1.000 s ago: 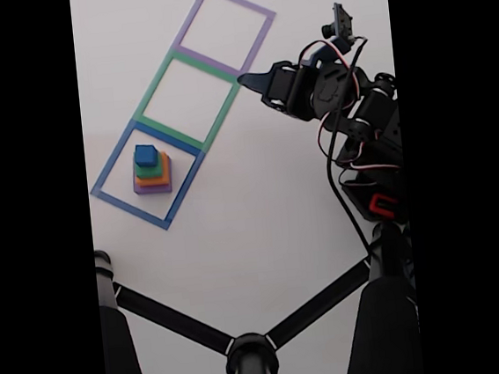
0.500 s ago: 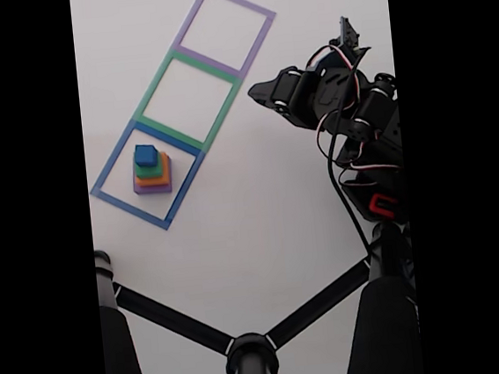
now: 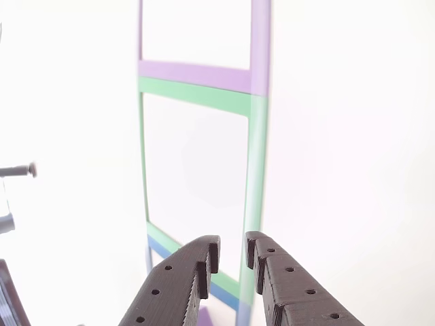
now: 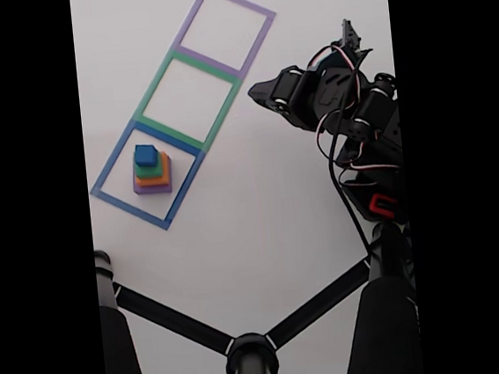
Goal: Tower of hanoi
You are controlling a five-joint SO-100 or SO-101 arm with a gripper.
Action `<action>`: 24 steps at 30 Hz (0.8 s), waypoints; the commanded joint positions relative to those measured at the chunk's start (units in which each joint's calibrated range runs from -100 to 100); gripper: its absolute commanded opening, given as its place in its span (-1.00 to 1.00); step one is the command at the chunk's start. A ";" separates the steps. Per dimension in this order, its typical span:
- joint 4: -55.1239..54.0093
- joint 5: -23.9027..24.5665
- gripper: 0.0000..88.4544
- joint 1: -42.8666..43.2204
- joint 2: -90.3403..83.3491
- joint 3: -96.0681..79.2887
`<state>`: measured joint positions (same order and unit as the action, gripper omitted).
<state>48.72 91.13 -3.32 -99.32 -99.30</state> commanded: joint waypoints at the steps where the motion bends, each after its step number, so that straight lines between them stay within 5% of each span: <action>1: 0.37 1.15 -1.00 0.30 -0.68 -0.70; 24: 0.54 -2.71 -1.00 1.60 -0.68 -0.70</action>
<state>49.04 91.13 -3.07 -99.32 -99.30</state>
